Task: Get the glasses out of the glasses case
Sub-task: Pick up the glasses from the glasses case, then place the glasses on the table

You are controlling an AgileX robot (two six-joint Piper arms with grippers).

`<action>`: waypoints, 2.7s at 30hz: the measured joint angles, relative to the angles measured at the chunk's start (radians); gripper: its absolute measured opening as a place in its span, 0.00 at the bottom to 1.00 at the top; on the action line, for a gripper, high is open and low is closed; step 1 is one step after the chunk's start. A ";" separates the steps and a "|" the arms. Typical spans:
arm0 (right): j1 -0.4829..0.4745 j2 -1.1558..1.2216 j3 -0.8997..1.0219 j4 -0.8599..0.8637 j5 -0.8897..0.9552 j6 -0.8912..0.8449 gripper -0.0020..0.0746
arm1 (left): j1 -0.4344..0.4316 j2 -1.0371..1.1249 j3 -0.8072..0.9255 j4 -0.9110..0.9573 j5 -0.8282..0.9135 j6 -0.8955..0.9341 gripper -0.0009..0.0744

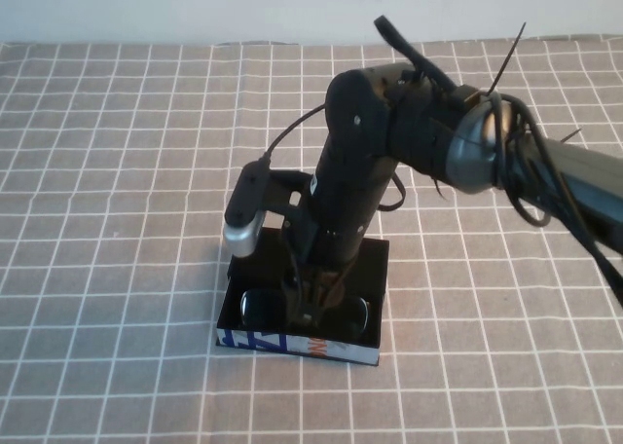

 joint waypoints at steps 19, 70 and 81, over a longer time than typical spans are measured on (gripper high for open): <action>0.000 0.045 0.000 -0.056 -0.058 -0.006 0.46 | 0.000 0.000 0.000 0.000 0.000 0.000 0.01; 0.000 0.073 -0.081 -0.064 0.001 0.008 0.03 | 0.000 0.000 0.000 0.000 0.000 0.000 0.01; -0.005 -0.072 -0.214 -0.119 0.014 0.308 0.03 | 0.000 0.000 0.000 0.000 0.000 0.000 0.01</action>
